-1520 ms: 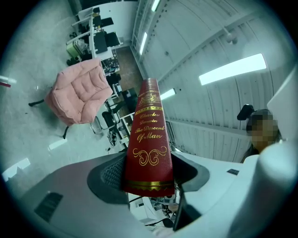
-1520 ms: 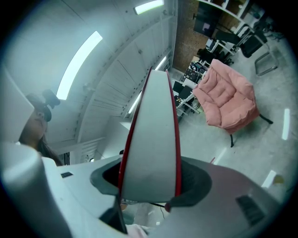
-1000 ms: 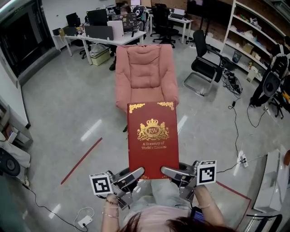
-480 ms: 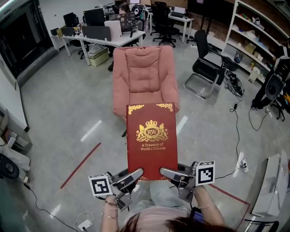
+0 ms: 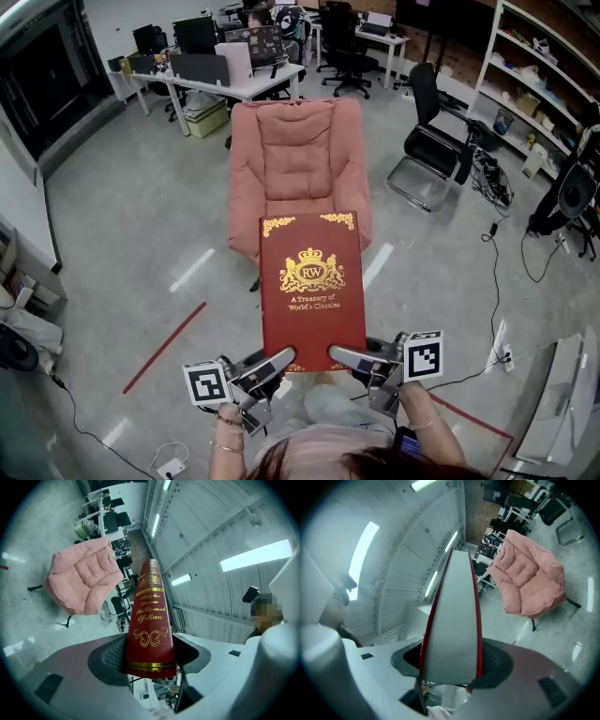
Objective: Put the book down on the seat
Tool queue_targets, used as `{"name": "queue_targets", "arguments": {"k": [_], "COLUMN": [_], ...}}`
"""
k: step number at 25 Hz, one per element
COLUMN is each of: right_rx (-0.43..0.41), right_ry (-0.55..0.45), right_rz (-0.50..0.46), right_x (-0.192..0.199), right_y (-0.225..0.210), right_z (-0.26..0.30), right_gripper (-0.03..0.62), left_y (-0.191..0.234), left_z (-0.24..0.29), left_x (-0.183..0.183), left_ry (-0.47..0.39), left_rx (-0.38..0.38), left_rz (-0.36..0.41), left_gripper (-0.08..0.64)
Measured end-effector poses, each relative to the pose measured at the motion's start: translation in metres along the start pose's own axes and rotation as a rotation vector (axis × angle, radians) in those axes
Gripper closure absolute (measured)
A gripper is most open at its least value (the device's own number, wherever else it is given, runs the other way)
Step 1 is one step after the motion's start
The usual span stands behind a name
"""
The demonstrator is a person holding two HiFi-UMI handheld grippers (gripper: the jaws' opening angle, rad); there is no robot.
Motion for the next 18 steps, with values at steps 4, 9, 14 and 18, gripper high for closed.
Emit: {"name": "queue_targets", "arguments": {"k": [4, 9, 14, 18], "right_rx": [-0.005, -0.015, -0.031, -0.050], "right_ry": [0.018, 0.031, 0.043, 0.053], "right_rz": [0.014, 0.012, 0.020, 0.029], "right_x": [-0.053, -0.080, -0.092, -0.094], "right_y": [0.002, -0.016, -0.028, -0.030], "right_z": [-0.019, -0.029, -0.036, -0.035], "right_gripper": [0.327, 0.328, 0.328, 0.327], "left_y": [-0.020, -0.012, -0.010, -0.012], "left_z": [0.044, 0.074, 0.088, 0.089], "left_x": [-0.025, -0.031, -0.032, -0.031], "left_ry": [-0.012, -0.046, -0.057, -0.076], "left_rx": [-0.014, -0.004, -0.022, -0.035], "left_rz": [-0.018, -0.081, -0.065, -0.089], "left_gripper": [0.298, 0.298, 0.298, 0.298]}}
Point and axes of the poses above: the fingertips, and each gripper's own axes: z forward along the fingers, y to its left, x out of its underside, the point moved 8 cm from there along -z, backward along the fingers, and after that the axes turned 2 degrees about y, right-handed, at the moved point
